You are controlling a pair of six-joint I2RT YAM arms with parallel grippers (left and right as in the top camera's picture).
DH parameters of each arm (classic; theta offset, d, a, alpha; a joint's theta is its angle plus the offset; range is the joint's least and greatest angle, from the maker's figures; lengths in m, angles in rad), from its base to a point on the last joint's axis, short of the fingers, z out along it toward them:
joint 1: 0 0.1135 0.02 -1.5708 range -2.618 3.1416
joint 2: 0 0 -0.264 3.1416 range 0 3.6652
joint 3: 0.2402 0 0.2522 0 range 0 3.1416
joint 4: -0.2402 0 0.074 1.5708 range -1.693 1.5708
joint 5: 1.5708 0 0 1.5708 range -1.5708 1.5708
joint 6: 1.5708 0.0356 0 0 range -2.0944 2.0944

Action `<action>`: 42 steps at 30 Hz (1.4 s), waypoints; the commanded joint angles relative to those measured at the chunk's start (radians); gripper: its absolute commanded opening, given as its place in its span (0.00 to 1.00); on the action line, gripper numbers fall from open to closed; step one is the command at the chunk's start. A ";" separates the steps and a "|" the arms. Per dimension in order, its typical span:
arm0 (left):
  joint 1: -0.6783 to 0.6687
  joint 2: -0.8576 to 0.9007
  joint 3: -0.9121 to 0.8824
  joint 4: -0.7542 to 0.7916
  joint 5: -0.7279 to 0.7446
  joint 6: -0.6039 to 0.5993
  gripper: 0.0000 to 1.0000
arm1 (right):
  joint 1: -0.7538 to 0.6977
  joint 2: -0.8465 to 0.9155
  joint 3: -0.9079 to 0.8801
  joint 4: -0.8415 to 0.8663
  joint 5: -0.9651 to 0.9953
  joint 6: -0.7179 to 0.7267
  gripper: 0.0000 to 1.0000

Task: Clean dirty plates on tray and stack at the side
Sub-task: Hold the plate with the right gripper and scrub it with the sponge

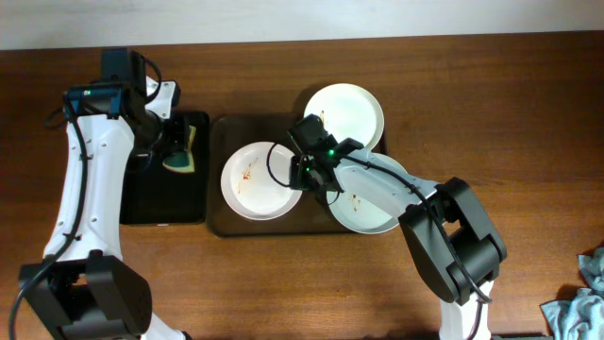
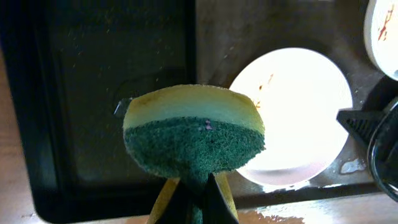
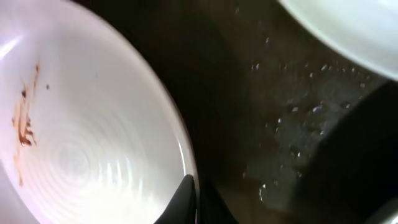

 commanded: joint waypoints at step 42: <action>-0.247 0.276 -0.472 0.749 0.087 0.018 0.00 | 0.002 0.051 0.016 -0.018 0.020 0.052 0.04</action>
